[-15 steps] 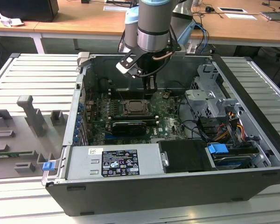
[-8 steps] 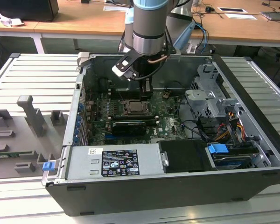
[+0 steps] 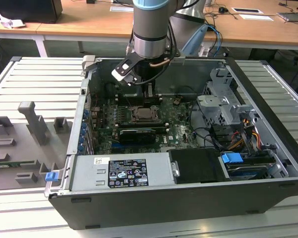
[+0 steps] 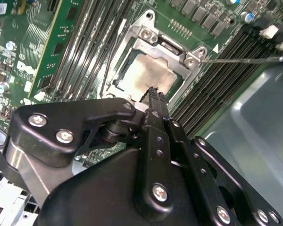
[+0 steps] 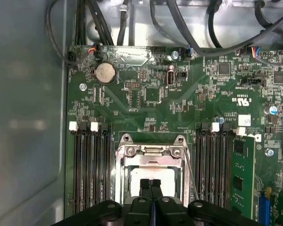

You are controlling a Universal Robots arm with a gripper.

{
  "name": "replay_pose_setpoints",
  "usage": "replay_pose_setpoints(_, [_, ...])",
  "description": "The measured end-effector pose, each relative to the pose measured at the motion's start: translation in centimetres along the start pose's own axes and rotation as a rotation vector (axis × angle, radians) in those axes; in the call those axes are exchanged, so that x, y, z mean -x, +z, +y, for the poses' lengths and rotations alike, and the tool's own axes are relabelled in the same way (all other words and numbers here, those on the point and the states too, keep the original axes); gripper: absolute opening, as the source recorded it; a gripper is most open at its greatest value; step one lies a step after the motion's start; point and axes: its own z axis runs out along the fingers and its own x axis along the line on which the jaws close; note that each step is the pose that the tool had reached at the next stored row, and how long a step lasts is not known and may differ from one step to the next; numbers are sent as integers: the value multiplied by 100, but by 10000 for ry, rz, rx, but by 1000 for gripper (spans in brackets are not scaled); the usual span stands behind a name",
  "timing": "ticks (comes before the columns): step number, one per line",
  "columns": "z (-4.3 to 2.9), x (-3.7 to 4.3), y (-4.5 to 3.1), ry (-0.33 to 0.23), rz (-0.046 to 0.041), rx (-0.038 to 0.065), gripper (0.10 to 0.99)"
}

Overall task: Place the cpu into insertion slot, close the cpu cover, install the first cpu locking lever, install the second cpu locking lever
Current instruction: 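Close the cpu cover, then install the first cpu locking lever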

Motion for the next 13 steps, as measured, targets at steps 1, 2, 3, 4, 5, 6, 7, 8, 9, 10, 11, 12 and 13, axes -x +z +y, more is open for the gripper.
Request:
replay_pose_setpoints(1, [-18, 0, 0, 0, 0, 0, 106])
replay_pose_setpoints(2, [-24, -1, 0, 0, 0, 0, 106])
replay_pose_setpoints(3, [-32, -1, -1, 0, 0, 0, 106])
replay_pose_setpoints(4, [-42, -1, -1, 1, 0, 0, 106])
replay_pose_setpoints(5, [-47, -1, -1, 0, 0, -1, 106])
replay_pose_setpoints(6, [-47, -1, -1, -1, 0, 0, 106])
replay_pose_setpoints(7, [-48, -1, -3, 0, 0, 0, 106])
replay_pose_setpoints(8, [-48, -1, -7, 0, 1, 1, 106])
replay_pose_setpoints(9, [-48, -1, -10, 1, 0, 0, 106])
replay_pose_setpoints(10, [-48, -1, -15, 0, 0, 0, 106])
replay_pose_setpoints(11, [-48, -1, -18, 0, 0, 0, 106])
replay_pose_setpoints(12, [-48, -1, -22, 0, 0, 0, 106])
replay_pose_setpoints(13, [-48, -1, -27, 1, -1, -1, 106])
